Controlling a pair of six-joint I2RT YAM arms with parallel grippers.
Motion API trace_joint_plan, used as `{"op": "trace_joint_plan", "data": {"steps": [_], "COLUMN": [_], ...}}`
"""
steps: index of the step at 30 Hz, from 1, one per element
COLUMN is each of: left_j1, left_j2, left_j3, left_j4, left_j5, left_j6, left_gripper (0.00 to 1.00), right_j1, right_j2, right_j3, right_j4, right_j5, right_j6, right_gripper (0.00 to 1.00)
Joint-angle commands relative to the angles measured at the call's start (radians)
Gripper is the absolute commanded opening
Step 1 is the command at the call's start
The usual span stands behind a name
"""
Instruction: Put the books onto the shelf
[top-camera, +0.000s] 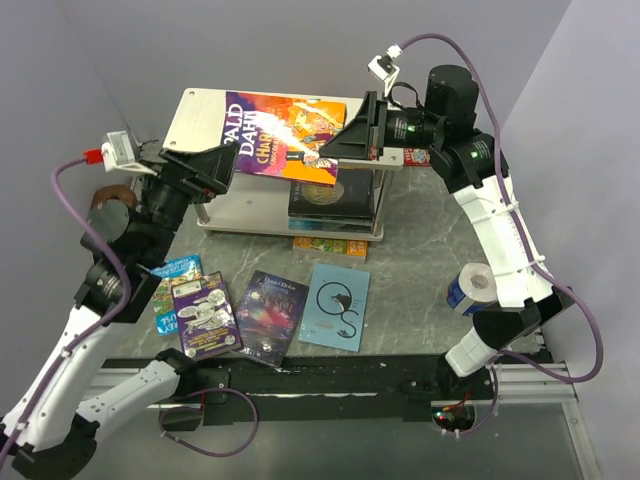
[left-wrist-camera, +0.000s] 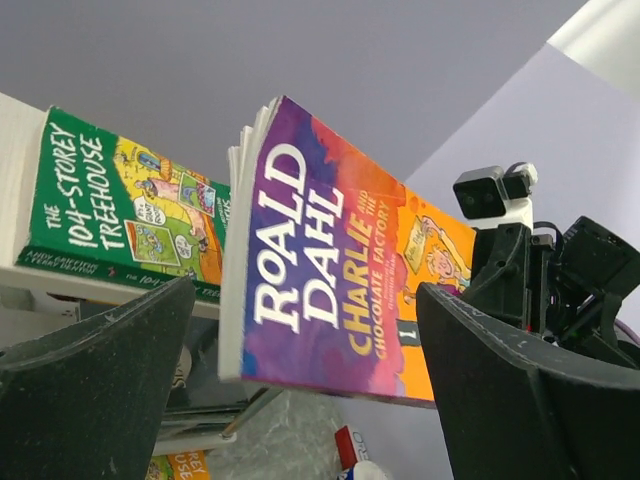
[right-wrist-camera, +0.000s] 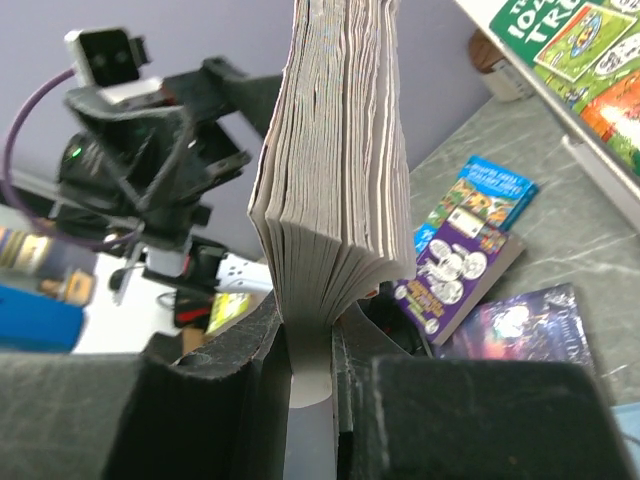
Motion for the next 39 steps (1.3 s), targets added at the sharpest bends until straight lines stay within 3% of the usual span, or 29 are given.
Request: {"op": "trace_joint_plan", "data": {"steps": [1,5,9,11,15,19,26,31,35,38,39], "left_j1": [0.130,0.234,0.349,0.367,0.415,0.475,0.494,0.492,0.492,0.492,0.492], "left_j2": [0.057,0.078,0.097,0.091,0.107,0.176,0.213,0.233,0.252,0.261,0.262], "left_j3": [0.060,0.052,0.052,0.022,-0.041,-0.087,-0.084,-0.066,-0.052,-0.037,-0.034], "left_j4": [0.014,0.053,0.064,0.130,0.349,0.564,0.635,0.644,0.683,0.690,0.686], "left_j5": [0.322,0.471,0.588,0.616,0.809,0.971,1.046,1.072,1.096,1.109,1.109], "left_j6": [-0.083,-0.139,-0.188,-0.229,-0.350,-0.558,-0.611,-0.613,-0.640,-0.649,-0.640], "left_gripper": [0.99,0.96,0.97,0.95,0.73,0.67,0.68,0.54,0.55,0.40,0.24], "right_j1": [-0.018,-0.041,-0.081,-0.089,-0.101,-0.110,-0.110,-0.098,-0.084,-0.080,-0.080], "right_j2": [-0.017,-0.035,-0.097,-0.108,-0.102,-0.086,-0.066,-0.042,-0.006,0.010,0.012], "right_j3": [0.035,-0.021,-0.161,-0.170,-0.161,-0.128,-0.108,-0.083,-0.005,0.018,0.021], "right_j4": [0.108,0.151,0.350,0.366,0.327,0.277,0.269,0.248,0.151,0.128,0.126], "right_j5": [-0.149,-0.205,-0.258,-0.275,-0.292,-0.297,-0.295,-0.282,-0.260,-0.251,-0.248], "right_j6": [0.058,0.092,0.220,0.226,0.204,0.176,0.175,0.164,0.109,0.098,0.097], "right_gripper": [0.00,0.00,0.00,0.00,0.00,0.00,0.00,0.00,0.00,0.00,0.00]}}
